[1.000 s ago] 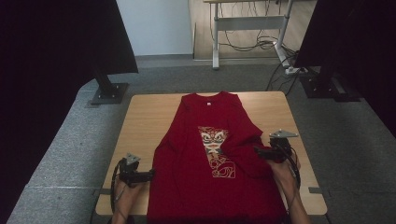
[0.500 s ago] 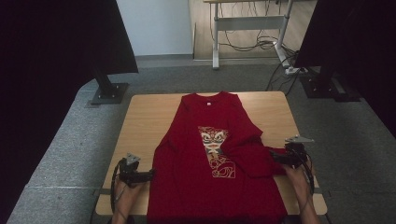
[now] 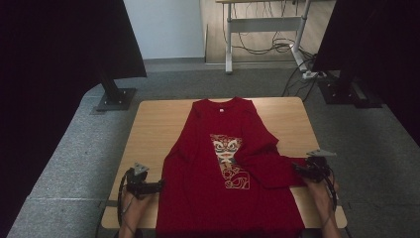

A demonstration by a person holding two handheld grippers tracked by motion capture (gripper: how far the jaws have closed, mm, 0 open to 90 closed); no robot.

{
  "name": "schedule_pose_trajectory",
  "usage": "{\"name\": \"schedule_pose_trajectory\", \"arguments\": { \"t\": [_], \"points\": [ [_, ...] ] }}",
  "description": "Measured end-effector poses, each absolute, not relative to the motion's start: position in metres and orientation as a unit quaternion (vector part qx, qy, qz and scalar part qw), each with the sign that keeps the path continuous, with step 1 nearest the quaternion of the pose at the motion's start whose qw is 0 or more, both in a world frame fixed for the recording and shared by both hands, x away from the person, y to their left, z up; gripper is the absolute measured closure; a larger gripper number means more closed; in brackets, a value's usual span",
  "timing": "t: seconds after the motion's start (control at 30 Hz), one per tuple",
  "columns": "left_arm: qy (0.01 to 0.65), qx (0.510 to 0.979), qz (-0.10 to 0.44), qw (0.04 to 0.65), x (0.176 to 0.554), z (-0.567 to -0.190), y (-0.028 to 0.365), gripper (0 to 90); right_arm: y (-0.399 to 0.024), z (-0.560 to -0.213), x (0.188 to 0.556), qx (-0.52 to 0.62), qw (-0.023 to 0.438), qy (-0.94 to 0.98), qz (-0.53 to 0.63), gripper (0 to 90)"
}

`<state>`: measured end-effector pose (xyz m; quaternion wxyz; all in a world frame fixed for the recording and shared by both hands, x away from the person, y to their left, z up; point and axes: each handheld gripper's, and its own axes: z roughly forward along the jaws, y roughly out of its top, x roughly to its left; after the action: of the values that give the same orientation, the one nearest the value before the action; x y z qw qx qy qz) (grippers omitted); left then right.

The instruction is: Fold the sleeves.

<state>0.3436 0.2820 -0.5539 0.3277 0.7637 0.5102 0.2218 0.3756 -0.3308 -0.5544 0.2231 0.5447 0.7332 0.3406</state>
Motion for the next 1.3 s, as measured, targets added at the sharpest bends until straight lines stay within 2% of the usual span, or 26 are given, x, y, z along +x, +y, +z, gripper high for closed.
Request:
{"name": "schedule_pose_trajectory", "arguments": {
  "t": [0.03, 0.07, 0.17, 0.2, 0.4, 0.57, 0.6, 0.73, 0.93, 0.97, 1.2, 1.23, 1.3],
  "points": [
    [0.511, 0.763, 0.222, 0.328, 0.343, -0.554, 0.282, 6.8, -0.331, -0.554, 0.376, 0.545, 0.223, 0.733, 0.341, 53.5],
    [0.511, 0.763, 0.222, 0.328, 0.343, -0.554, 0.282, 6.8, -0.326, -0.553, 0.370, 0.541, 0.210, 0.736, 0.349, 73.0],
    [0.511, 0.763, 0.222, 0.327, 0.343, -0.554, 0.282, 6.8, -0.326, -0.553, 0.368, 0.542, 0.204, 0.735, 0.353, 77.5],
    [0.511, 0.763, 0.222, 0.327, 0.343, -0.554, 0.282, 6.8, -0.328, -0.554, 0.367, 0.544, 0.189, 0.732, 0.364, 82.2],
    [0.511, 0.763, 0.222, 0.328, 0.343, -0.554, 0.282, 6.8, -0.328, -0.553, 0.366, 0.544, 0.191, 0.734, 0.360, 83.3],
    [0.511, 0.763, 0.222, 0.328, 0.343, -0.554, 0.282, 6.8, -0.326, -0.543, 0.359, 0.536, 0.196, 0.730, 0.375, 83.8],
    [0.511, 0.763, 0.222, 0.328, 0.343, -0.554, 0.282, 6.8, -0.319, -0.530, 0.347, 0.520, 0.187, 0.727, 0.407, 84.0],
    [0.511, 0.763, 0.222, 0.327, 0.343, -0.554, 0.282, 6.8, -0.318, -0.528, 0.346, 0.518, 0.186, 0.727, 0.410, 84.0],
    [0.511, 0.763, 0.222, 0.328, 0.343, -0.554, 0.282, 6.8, -0.308, -0.520, 0.329, 0.499, 0.163, 0.728, 0.441, 84.1],
    [0.511, 0.763, 0.222, 0.328, 0.343, -0.554, 0.281, 6.8, -0.298, -0.519, 0.321, 0.483, 0.147, 0.732, 0.456, 84.1],
    [0.511, 0.763, 0.222, 0.328, 0.343, -0.554, 0.281, 6.8, -0.284, -0.518, 0.312, 0.461, 0.128, 0.740, 0.472, 84.0],
    [0.511, 0.763, 0.222, 0.328, 0.343, -0.554, 0.281, 6.8, -0.270, -0.516, 0.304, 0.438, 0.107, 0.749, 0.485, 84.0],
    [0.511, 0.763, 0.222, 0.328, 0.343, -0.554, 0.281, 6.8, -0.264, -0.516, 0.301, 0.431, 0.102, 0.753, 0.486, 84.0]
  ]
}}
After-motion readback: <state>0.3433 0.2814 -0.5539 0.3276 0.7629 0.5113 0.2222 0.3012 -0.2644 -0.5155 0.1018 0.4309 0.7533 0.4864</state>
